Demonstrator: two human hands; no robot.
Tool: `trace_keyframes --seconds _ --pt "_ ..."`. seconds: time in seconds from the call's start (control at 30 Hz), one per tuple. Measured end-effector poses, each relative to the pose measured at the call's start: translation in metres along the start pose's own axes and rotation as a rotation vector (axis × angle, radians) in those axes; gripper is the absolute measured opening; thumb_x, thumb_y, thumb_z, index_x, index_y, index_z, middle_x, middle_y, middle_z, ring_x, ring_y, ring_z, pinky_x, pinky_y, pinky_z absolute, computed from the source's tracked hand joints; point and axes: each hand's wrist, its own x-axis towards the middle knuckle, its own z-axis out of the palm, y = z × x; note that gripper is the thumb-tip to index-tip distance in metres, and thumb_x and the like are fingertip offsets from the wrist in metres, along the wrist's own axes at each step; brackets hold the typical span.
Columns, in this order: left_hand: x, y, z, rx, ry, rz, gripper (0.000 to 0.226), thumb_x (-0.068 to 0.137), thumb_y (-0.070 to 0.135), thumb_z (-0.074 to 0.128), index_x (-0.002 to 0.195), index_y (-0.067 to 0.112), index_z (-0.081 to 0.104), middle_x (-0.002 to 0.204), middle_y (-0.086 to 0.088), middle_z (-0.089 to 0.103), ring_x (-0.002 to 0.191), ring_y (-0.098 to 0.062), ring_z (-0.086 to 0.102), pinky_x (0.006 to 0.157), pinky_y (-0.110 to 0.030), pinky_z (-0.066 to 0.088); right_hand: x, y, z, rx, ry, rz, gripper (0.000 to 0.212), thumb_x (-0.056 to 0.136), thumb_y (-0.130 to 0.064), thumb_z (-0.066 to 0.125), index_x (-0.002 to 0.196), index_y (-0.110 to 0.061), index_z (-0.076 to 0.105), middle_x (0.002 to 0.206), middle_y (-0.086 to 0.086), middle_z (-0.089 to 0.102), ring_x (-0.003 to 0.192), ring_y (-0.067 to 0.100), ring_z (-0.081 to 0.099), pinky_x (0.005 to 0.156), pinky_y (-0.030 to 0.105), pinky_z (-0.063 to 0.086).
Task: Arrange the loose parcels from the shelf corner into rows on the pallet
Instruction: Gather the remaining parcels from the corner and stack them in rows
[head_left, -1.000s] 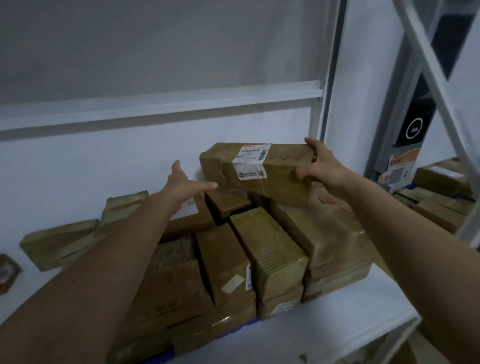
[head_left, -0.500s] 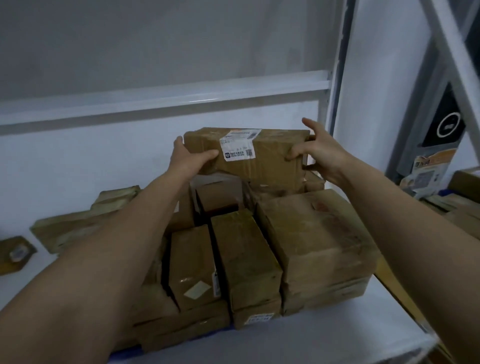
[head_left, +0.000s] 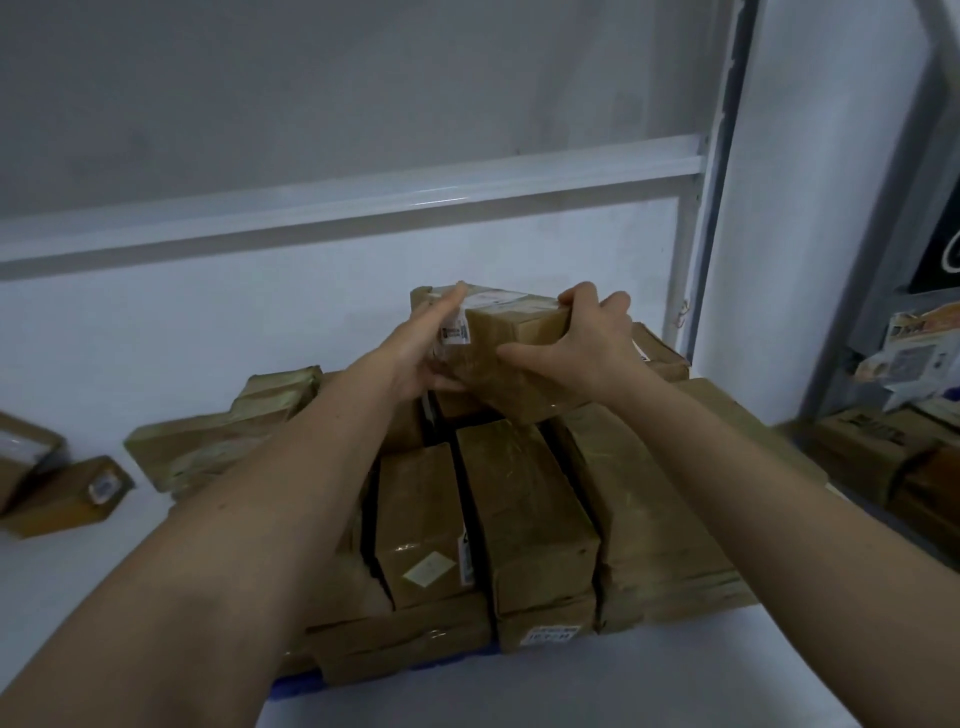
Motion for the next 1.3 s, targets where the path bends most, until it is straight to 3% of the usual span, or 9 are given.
trace_keyframes --seconds 0.33,0.43,0.53,0.63,0.73,0.8,0.97,1.2,1.3 --pt "-0.004 -0.009 0.013 -0.036 0.057 0.009 0.086 0.07 0.044 0.08 0.139 0.036 0.031 0.122 -0.005 0.055 0.103 -0.029 0.06 0.075 -0.052 0.057 -0.008 0.003 -0.001 -0.01 -0.001 -0.07 0.083 0.064 -0.049 0.077 0.127 -0.017 0.035 0.116 0.003 0.025 0.117 0.026 0.033 0.091 0.034 0.042" --pt "-0.004 -0.008 0.016 -0.015 0.079 0.004 0.106 0.053 0.055 0.086 0.141 0.03 0.031 0.125 -0.006 0.057 0.106 -0.029 0.06 0.071 -0.048 0.058 0.002 0.015 -0.018 0.152 -0.06 -0.014 0.083 0.066 -0.037 0.079 0.134 -0.022 0.033 0.124 0.004 0.029 0.119 0.027 0.038 0.095 0.042 0.048" --pt "0.001 -0.01 0.012 -0.033 0.201 0.005 0.105 0.054 0.055 0.086 0.138 0.021 0.034 0.121 -0.007 0.059 0.111 -0.029 0.057 0.075 -0.047 0.056 0.011 0.039 -0.037 0.349 -0.125 0.042 0.081 0.071 -0.027 0.078 0.138 -0.029 0.034 0.129 0.006 0.034 0.115 0.026 0.045 0.092 0.043 0.052" --pt "0.004 -0.013 0.002 -0.062 0.274 -0.02 0.136 0.049 0.055 0.087 0.152 0.025 0.004 0.145 -0.011 0.041 0.12 -0.032 0.054 0.083 -0.049 0.055 0.019 0.063 -0.055 0.715 -0.199 0.089 0.076 0.077 -0.008 0.073 0.141 -0.028 0.035 0.129 0.013 0.042 0.105 0.027 0.056 0.077 0.032 0.056" --pt "0.004 -0.016 0.002 -0.048 0.194 -0.014 0.103 0.049 0.054 0.085 0.136 0.02 0.043 0.127 -0.004 0.06 0.109 -0.026 0.061 0.065 -0.04 0.053 0.031 0.081 -0.066 0.931 -0.237 0.1 0.076 0.084 0.003 0.062 0.146 -0.025 0.029 0.133 0.008 0.04 0.101 0.021 0.058 0.069 0.023 0.057" --pt "0.009 -0.02 0.01 -0.052 0.194 0.045 0.084 0.052 0.046 0.087 0.123 0.016 0.054 0.115 -0.004 0.066 0.105 -0.024 0.063 0.074 -0.041 0.055 0.041 0.09 -0.069 0.935 -0.208 0.126 0.076 0.086 0.003 0.056 0.149 -0.024 0.023 0.136 0.003 0.035 0.1 0.021 0.058 0.071 0.025 0.057" --pt "0.026 -0.027 0.04 0.105 0.415 0.165 0.083 0.064 0.037 0.087 0.127 0.017 0.037 0.115 -0.003 0.055 0.103 -0.02 0.057 0.088 -0.038 0.053 0.071 0.108 -0.067 0.679 -0.09 0.2 0.076 0.086 0.004 0.053 0.151 -0.014 0.019 0.13 0.008 0.044 0.103 0.02 0.055 0.082 0.028 0.049" --pt "0.032 -0.04 0.052 0.394 0.518 0.12 0.086 0.066 0.03 0.087 0.127 0.013 0.03 0.128 -0.009 0.049 0.106 -0.02 0.048 0.08 -0.028 0.041 0.102 0.13 -0.045 0.552 -0.093 0.218 0.068 0.088 0.0 0.047 0.148 -0.02 0.022 0.133 0.006 0.044 0.117 0.024 0.046 0.099 0.04 0.045" --pt "0.03 -0.042 0.049 0.479 0.485 0.073 0.101 0.061 0.036 0.089 0.136 0.014 0.024 0.134 -0.009 0.046 0.119 -0.025 0.047 0.082 -0.03 0.039 0.108 0.127 -0.032 0.563 -0.084 0.301 0.053 0.088 -0.01 0.049 0.139 -0.016 0.034 0.123 0.009 0.054 0.099 0.022 0.057 0.075 0.035 0.053"
